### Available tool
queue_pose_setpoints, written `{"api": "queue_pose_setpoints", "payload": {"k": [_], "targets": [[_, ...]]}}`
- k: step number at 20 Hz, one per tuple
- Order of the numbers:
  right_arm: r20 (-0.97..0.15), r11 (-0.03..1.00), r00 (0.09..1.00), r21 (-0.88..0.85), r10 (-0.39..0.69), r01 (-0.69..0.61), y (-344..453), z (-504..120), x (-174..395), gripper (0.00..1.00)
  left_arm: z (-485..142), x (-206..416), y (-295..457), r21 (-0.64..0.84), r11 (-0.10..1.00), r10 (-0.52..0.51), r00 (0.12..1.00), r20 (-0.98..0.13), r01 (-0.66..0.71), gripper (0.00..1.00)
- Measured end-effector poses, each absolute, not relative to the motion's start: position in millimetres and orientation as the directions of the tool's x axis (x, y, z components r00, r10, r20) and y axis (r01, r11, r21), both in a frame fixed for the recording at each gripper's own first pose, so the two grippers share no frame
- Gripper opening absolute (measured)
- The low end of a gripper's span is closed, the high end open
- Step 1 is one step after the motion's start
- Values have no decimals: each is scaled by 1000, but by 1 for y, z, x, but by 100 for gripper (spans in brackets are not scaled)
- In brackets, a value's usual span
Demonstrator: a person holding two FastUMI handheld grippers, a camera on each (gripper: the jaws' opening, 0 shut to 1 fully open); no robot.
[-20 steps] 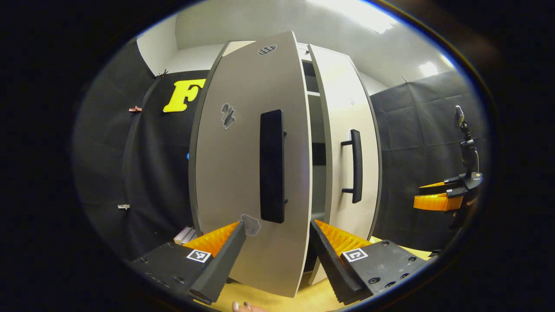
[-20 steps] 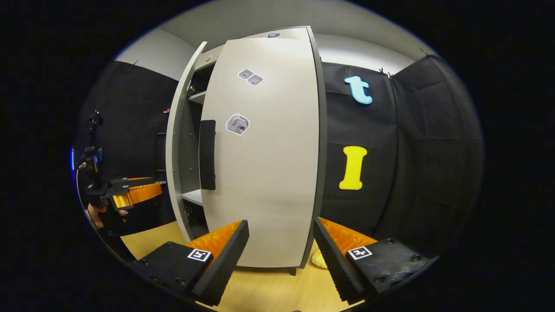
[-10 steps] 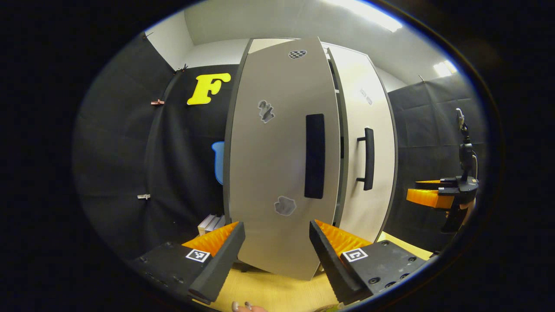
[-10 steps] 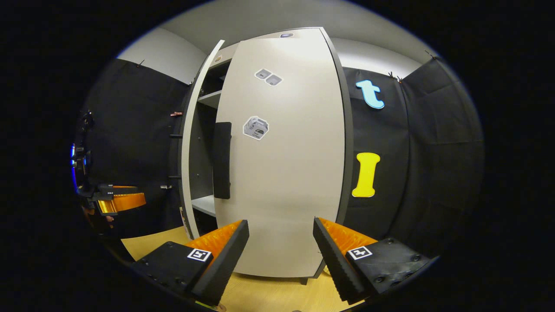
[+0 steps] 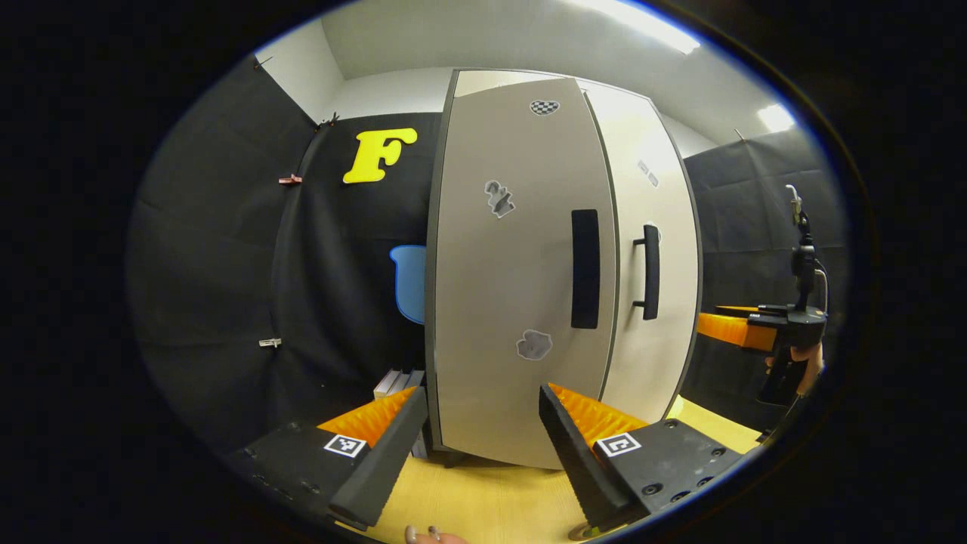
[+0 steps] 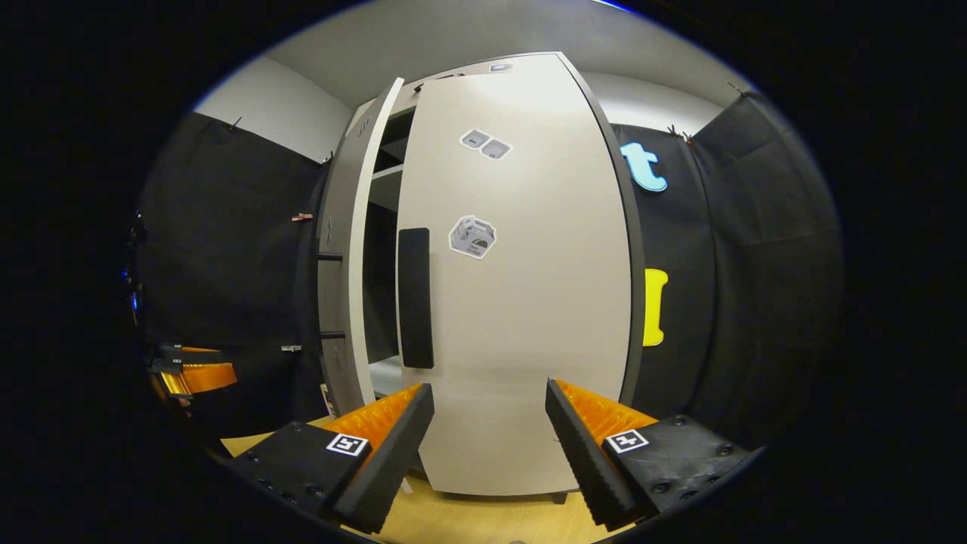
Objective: Grasp the bottle in the cabinet with the left hand and place it on the coaster, then close the right door with the right hand and the left door with the left hand.
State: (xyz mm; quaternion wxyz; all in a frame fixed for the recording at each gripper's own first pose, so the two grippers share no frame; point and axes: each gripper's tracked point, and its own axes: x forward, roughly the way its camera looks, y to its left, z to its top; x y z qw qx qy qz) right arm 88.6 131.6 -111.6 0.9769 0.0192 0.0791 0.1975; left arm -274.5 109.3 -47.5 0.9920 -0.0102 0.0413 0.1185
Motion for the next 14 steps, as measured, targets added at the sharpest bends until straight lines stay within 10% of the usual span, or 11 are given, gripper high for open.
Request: {"api": "queue_pose_setpoints", "payload": {"k": [14], "targets": [[-196,935,916,20,351,-354,145,-124,79,98,-55,-300,133,-119,965,222,971,-91,-232,95]]}}
